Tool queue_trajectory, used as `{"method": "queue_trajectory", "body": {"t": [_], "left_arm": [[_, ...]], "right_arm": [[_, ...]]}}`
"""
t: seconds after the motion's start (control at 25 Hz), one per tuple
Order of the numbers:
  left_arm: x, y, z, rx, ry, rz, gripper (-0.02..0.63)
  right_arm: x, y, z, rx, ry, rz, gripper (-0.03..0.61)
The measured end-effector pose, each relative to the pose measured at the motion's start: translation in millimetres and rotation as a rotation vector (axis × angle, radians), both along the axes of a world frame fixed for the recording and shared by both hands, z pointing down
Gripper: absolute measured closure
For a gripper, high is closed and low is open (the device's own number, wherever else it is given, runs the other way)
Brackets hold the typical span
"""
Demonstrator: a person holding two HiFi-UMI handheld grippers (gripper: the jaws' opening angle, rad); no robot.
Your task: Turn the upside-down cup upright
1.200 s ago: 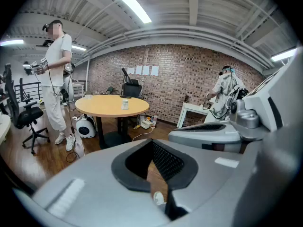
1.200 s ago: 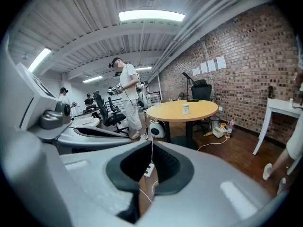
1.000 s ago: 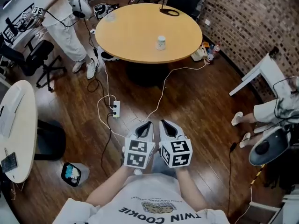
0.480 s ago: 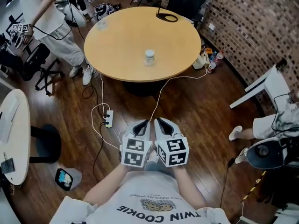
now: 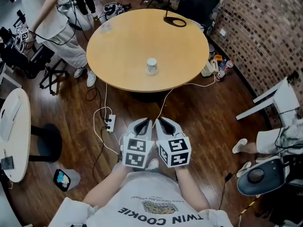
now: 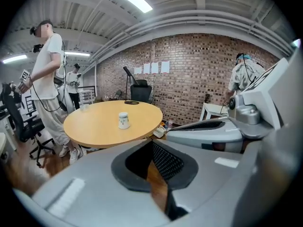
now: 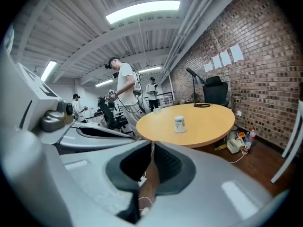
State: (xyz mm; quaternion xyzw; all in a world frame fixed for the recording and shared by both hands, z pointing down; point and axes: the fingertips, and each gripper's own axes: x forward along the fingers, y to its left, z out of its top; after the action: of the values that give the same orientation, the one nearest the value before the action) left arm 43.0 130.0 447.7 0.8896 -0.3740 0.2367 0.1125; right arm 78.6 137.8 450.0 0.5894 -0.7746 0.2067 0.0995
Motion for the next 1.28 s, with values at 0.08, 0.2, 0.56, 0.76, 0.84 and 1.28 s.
{"method": "queue_trajectory", "body": {"t": [0.08, 0.2, 0.56, 0.76, 0.84, 1.28], "left_arm": [[0, -13, 2, 0.001, 0.002, -0.013, 0.607], [2, -34, 8, 0.0, 0.01, -0.027, 0.607], [13, -128, 19, -0.03, 0.043, -0.034, 0.608], [12, -183, 22, -0.054, 0.049, -0.004, 0.608], [8, -204, 23, -0.064, 0.054, 0.004, 0.607], [-3, -285, 32, -0.089, 0.088, 0.05, 0.608]], "right_arm": [[-1, -13, 0, 0.007, 0.002, -0.013, 0.569], [2, -33, 5, 0.009, 0.01, -0.028, 0.568], [13, -126, 18, -0.023, 0.031, -0.027, 0.561], [13, -187, 24, -0.056, 0.038, -0.005, 0.528], [11, -209, 26, -0.069, 0.047, 0.007, 0.518], [18, -297, 51, -0.123, 0.157, 0.082, 0.435]]}}
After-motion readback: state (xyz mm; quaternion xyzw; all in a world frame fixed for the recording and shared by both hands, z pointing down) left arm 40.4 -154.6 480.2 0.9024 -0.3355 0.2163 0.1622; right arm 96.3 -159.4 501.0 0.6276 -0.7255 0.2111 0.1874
